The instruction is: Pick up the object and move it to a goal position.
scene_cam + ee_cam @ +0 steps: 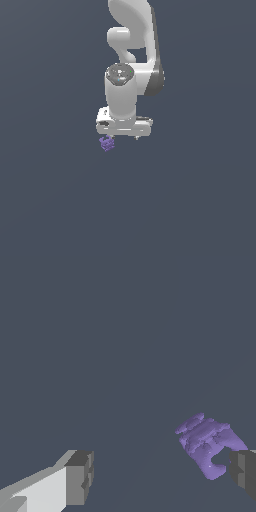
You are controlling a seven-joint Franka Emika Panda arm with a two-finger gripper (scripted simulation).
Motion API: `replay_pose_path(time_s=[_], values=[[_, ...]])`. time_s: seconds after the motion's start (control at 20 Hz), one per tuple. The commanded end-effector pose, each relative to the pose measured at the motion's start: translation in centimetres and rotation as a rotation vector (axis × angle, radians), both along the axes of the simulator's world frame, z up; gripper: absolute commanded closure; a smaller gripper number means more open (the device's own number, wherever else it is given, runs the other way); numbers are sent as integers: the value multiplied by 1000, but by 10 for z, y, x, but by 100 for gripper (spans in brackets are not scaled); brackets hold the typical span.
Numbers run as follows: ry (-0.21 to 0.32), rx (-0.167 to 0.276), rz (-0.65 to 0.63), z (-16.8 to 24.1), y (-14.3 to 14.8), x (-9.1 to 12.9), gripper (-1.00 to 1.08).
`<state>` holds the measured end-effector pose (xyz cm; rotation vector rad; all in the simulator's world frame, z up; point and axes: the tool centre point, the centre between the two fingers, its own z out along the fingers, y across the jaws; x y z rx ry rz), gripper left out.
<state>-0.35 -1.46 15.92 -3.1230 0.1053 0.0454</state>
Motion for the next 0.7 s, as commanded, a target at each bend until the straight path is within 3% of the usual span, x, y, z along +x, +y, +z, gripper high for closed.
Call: replay_pose_path(time_s=[0.0,0.65], values=[[0,0,-42,-4,-4,-2,-92],[-3,-8,-422,-33,-38,-17,-92]])
